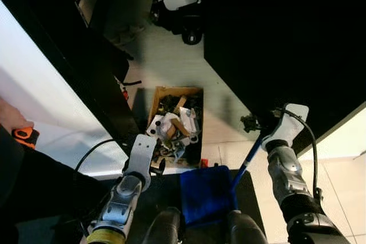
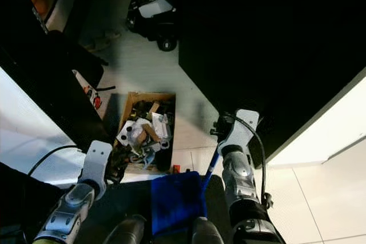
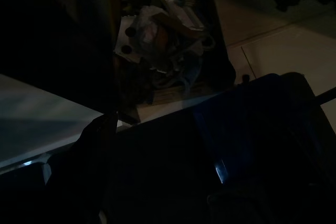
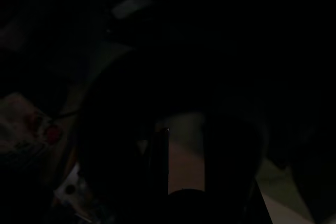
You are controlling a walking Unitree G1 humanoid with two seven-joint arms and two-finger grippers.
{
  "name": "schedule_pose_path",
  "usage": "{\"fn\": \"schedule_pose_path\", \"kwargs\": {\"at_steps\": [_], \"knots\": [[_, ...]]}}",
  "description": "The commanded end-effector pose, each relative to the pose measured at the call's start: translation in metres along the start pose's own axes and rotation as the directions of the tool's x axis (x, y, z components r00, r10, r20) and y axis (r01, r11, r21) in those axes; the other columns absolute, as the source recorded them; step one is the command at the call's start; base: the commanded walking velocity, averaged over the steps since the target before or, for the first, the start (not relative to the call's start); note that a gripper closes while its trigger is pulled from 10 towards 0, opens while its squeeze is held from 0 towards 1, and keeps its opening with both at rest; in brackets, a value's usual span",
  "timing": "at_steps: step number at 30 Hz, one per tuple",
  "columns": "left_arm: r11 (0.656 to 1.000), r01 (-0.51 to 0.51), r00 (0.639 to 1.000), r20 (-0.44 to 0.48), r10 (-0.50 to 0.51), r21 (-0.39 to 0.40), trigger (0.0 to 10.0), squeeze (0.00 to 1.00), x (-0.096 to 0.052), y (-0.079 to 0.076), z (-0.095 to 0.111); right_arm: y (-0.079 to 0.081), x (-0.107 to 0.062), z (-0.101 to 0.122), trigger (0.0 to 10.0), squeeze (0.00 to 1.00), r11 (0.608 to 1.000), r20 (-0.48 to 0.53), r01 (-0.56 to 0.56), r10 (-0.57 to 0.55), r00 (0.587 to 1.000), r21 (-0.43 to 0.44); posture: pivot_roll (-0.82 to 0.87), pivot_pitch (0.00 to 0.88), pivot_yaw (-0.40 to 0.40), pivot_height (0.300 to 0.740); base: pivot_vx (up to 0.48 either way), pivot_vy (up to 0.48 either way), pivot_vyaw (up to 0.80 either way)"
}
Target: Sweep floor
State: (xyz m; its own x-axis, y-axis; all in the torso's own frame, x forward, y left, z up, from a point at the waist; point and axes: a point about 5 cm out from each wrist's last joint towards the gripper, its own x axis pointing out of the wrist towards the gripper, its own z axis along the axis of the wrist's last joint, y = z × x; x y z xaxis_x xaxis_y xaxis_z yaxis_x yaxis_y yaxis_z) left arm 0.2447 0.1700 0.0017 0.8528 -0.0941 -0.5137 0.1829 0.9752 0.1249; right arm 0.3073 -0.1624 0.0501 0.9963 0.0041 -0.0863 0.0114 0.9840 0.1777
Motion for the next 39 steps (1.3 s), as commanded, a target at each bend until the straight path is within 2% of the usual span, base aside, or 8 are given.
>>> {"fn": "schedule_pose_path", "kwargs": {"at_steps": [1,10,39], "knots": [[1.000,-0.027,0.999,-0.031,0.028,0.008,10.0,0.00,-0.0019,0.0068,-0.0103,0.0120,-0.0085,-0.0173,10.0,0.00,0.998,-0.071,-0.038,0.042,0.997,0.051,0.02,0.087,0.038,0.740,0.000,0.000,0.00],[0.998,-0.050,0.998,-0.025,0.049,-0.049,10.0,0.00,-0.0019,0.0101,-0.0123,0.0148,-0.0108,-0.0214,10.0,0.00,0.997,-0.085,-0.046,0.052,0.995,0.061,0.02,0.080,0.041,0.740,0.000,0.000,0.00],[0.994,-0.094,0.996,-0.004,0.093,-0.050,10.0,0.00,-0.0025,0.0120,-0.0135,0.0178,-0.0101,-0.0232,10.0,0.00,0.996,-0.104,-0.058,0.064,0.992,0.061,0.03,0.081,0.032,0.740,-0.008,0.000,0.00]]}}
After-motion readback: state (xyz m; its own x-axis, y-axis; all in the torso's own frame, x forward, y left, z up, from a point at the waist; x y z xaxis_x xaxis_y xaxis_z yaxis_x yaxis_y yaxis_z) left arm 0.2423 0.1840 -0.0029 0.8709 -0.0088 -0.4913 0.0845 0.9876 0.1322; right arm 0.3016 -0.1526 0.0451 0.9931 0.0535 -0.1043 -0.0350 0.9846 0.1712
